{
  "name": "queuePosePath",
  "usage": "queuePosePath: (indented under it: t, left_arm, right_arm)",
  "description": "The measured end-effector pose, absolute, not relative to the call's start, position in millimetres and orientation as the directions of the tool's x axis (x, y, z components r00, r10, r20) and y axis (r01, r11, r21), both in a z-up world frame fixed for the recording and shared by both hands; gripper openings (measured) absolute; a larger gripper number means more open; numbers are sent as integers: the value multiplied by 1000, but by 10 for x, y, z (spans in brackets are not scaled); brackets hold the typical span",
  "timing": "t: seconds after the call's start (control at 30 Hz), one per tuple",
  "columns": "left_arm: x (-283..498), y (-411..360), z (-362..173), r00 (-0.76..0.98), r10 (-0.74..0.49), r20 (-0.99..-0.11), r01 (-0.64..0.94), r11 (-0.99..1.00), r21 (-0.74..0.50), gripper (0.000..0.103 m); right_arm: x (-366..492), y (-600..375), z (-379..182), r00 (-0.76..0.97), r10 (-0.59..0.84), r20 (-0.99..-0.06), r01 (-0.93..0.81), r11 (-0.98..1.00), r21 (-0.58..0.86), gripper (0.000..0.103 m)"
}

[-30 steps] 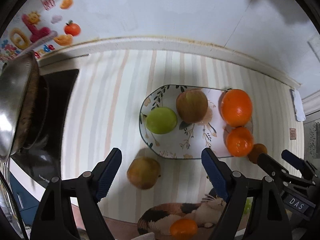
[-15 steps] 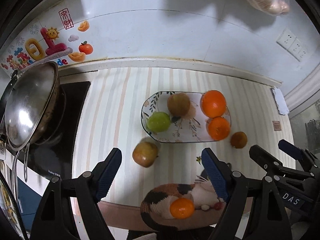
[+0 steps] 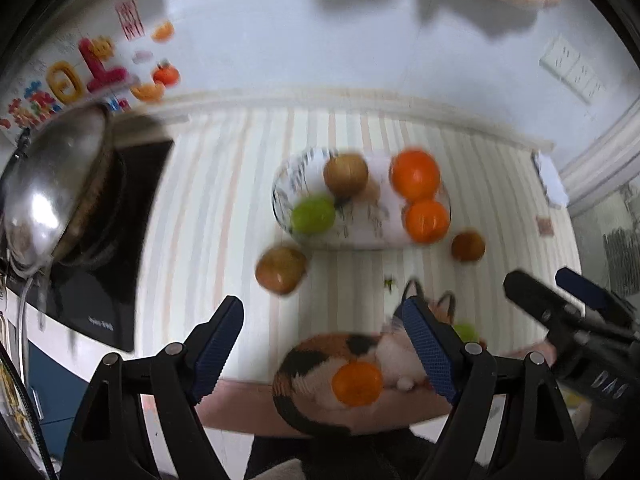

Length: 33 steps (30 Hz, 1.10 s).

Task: Organize fruits
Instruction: 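Grasp a small tangerine with the left tool while the right tool grasps a green apple, then carry the tangerine with the left tool while the right tool carries the green apple toward the plate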

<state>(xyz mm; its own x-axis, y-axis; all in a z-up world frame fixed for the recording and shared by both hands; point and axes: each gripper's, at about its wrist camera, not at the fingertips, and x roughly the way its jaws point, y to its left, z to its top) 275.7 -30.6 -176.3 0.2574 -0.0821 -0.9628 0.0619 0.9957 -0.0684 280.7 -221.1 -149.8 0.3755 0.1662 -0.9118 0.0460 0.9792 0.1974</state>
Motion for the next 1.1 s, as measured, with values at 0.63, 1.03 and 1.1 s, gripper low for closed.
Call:
queuePosePath:
  t: [0.63, 1.03, 1.1]
  left_arm:
    - [2474, -853, -3728, -248, -97, -964, 124, 984, -131, 64]
    - [2689, -638, -3641, -160, -57, -985, 72, 995, -69, 63]
    - [2704, -609, -3660, -171, -75, -982, 57, 995, -86, 63]
  right_arm:
    - [2580, -2933, -3394, 3, 239, -971, 280, 932, 230, 94]
    - [2590, -2790, -3638, -46, 267, -962, 239, 938, 249, 65]
    - [2570, -2727, -3660, -59, 264, -963, 217, 945, 245, 66]
